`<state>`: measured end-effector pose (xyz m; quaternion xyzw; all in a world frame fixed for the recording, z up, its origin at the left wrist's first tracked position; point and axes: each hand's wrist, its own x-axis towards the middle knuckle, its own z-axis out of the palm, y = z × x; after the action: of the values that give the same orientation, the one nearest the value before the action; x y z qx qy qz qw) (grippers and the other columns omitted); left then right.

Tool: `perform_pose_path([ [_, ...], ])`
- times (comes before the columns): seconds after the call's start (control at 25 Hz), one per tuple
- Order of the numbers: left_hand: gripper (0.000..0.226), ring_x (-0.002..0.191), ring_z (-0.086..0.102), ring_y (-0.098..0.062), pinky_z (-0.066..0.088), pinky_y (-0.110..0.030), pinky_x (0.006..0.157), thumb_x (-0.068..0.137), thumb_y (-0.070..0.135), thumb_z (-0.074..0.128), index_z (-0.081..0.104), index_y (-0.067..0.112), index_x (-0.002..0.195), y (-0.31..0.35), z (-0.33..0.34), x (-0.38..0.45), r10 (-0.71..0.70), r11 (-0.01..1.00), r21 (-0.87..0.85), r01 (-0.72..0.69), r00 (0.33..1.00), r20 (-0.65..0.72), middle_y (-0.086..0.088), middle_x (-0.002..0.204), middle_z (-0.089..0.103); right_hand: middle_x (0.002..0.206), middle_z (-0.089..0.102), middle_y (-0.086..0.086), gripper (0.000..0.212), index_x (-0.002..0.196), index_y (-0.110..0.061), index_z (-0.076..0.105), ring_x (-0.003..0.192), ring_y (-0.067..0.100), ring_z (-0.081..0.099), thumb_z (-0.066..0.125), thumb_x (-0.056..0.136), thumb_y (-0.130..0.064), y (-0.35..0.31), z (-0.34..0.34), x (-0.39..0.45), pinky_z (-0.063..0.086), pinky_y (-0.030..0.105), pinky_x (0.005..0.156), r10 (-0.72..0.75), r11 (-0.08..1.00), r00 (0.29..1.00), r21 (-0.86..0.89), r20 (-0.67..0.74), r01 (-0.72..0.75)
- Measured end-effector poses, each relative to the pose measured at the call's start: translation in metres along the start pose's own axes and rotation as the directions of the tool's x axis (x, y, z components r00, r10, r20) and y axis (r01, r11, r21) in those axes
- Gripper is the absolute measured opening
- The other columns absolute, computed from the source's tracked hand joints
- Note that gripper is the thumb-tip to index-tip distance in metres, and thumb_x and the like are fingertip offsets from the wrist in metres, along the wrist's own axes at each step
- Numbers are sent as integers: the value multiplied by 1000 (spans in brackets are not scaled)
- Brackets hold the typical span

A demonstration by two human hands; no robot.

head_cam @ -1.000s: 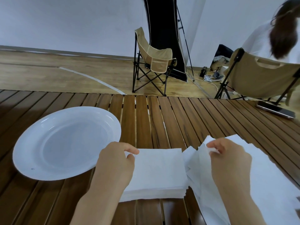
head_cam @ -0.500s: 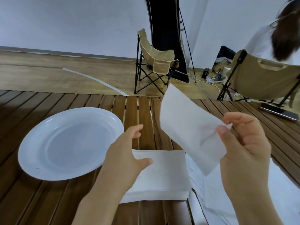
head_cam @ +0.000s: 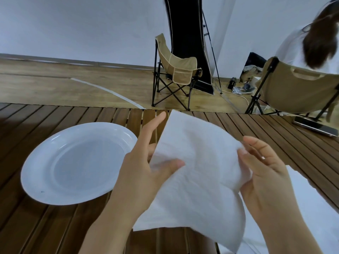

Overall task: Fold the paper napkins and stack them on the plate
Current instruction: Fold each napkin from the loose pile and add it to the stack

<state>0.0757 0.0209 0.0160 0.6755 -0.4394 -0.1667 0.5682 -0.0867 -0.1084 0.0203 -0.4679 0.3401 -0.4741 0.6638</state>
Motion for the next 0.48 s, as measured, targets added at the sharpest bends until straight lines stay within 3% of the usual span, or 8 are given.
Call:
perform_pose_path([
  [0.04, 73, 89, 67, 2, 52, -13, 71, 76, 36, 73, 29, 66, 124, 1, 0, 0, 21, 1000, -21, -21, 1000, -18, 21, 96, 71, 93, 69, 0, 11, 99, -20, 67, 79, 14, 66, 59, 92, -16, 2, -1, 0, 56, 27, 64, 56, 998, 998, -38, -6, -56],
  [0.12, 51, 86, 67, -5, 53, -24, 70, 81, 34, 68, 41, 57, 117, -1, 0, 2, 68, 998, 21, -66, 992, -108, 16, 97, 71, 107, 71, -1, 28, 109, -24, 65, 95, 17, 69, 60, 88, -42, 5, -2, 1, 57, 37, 79, 175, 971, 984, -175, 40, -166],
  [0.2, 28, 91, 63, -2, 48, -17, 75, 84, 33, 65, 54, 42, 108, -5, -1, 4, 111, 991, 95, -92, 969, -219, 21, 101, 66, 109, 71, -6, 47, 119, -31, 61, 98, 16, 69, 63, 78, -53, 7, 1, -2, 57, 40, 82, 247, 947, 959, -245, 141, -208],
  [0.32, 9, 96, 58, 6, 39, 0, 75, 84, 32, 65, 69, 35, 91, -9, -3, 5, 77, 990, 138, -42, 963, -259, 26, 91, 67, 69, 65, -9, 50, 119, -40, 59, 72, 15, 67, 73, 73, -25, 6, 5, -3, 55, 34, 65, 220, 954, 951, -248, 215, -165],
  [0.4, 15, 98, 58, 4, 42, -3, 78, 79, 35, 70, 71, 40, 94, -13, -5, 5, 11, 990, 139, 18, 978, -210, 27, 93, 67, 72, 62, 1, 48, 112, -40, 66, 78, 25, 65, 73, 77, -8, 6, 3, -1, 53, 40, 72, 177, 945, 959, -311, 224, -102],
  [0.48, 29, 102, 57, -1, 47, -17, 87, 73, 35, 77, 69, 45, 99, -15, -8, 3, -31, 989, 140, 51, 989, -147, 28, 98, 65, 88, 71, 5, 37, 103, -34, 73, 88, 32, 65, 72, 78, -6, 8, 1, 0, 53, 44, 78, 140, 931, 966, -362, 218, -53],
])
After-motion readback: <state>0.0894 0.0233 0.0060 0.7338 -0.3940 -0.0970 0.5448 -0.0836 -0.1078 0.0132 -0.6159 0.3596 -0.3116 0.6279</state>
